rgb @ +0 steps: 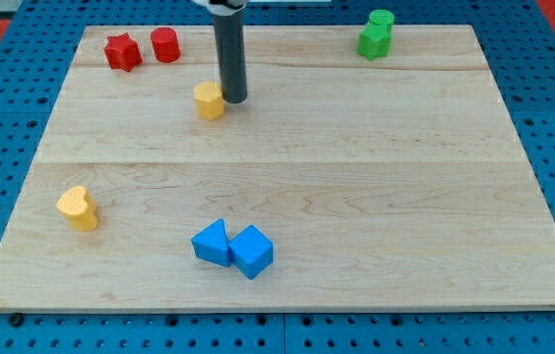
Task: Push yellow hexagon to the top of the yellow heart
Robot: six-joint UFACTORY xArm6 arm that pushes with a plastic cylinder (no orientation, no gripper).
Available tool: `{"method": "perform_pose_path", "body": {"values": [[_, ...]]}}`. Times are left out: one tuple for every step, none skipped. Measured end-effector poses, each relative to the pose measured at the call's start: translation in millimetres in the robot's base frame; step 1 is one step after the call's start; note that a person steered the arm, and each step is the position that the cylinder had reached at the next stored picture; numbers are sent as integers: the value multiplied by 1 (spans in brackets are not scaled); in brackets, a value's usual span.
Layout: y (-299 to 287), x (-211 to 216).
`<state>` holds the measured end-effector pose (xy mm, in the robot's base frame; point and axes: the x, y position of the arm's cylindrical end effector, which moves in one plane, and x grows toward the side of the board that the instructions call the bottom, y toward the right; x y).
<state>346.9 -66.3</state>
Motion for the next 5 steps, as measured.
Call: {"method": "perform_pose_path", "body": {"values": [[-28,26],[-26,-5],[-46,-11],[-81,12],[-103,27]]}}
